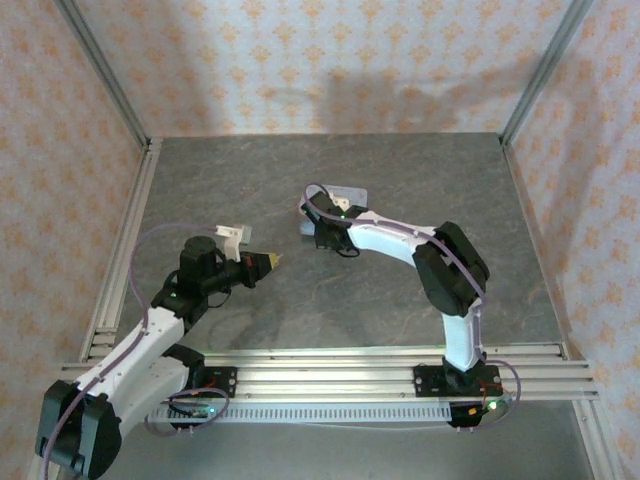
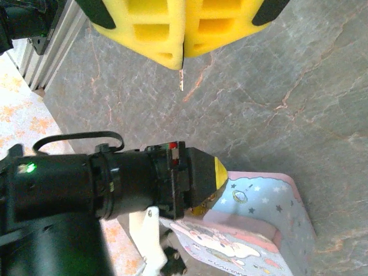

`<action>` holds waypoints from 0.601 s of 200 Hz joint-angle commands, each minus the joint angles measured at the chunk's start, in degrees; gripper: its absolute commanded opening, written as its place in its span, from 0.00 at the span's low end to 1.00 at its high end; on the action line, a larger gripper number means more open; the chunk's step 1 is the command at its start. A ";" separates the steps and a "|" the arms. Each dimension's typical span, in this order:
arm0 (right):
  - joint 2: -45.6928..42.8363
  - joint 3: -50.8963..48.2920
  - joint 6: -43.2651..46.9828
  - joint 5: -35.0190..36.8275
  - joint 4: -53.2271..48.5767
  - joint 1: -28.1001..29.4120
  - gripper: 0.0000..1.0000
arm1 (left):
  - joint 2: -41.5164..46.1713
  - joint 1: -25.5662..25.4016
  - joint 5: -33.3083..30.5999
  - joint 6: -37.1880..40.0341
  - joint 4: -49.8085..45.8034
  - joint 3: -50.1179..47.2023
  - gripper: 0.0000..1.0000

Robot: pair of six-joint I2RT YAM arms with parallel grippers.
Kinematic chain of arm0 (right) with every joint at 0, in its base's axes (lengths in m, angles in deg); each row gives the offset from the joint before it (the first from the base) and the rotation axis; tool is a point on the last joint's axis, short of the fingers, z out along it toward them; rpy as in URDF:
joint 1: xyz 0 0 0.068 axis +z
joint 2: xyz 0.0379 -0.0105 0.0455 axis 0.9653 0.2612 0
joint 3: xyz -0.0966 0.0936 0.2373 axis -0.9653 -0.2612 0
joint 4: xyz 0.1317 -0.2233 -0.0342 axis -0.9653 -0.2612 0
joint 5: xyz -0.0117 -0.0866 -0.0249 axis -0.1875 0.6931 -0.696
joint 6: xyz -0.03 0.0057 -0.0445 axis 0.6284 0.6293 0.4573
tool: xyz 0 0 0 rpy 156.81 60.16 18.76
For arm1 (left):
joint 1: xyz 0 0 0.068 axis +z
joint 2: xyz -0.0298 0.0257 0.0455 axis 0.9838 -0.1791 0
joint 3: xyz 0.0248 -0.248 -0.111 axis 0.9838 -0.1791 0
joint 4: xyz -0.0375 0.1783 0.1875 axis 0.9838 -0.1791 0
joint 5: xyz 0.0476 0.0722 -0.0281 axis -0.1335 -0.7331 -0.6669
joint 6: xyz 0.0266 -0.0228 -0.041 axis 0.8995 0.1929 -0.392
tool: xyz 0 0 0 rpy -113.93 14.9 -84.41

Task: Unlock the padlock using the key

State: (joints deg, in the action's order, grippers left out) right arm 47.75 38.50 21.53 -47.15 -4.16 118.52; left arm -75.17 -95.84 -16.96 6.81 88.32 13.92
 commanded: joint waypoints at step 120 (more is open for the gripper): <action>-7.34 8.61 -5.23 -23.29 -9.43 -5.55 0.00 | -33.73 -3.35 8.22 -5.13 39.89 4.91 0.00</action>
State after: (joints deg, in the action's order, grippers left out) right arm 44.37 44.88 17.79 -67.80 -13.12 113.91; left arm -105.60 -98.82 -10.58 4.36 116.19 17.70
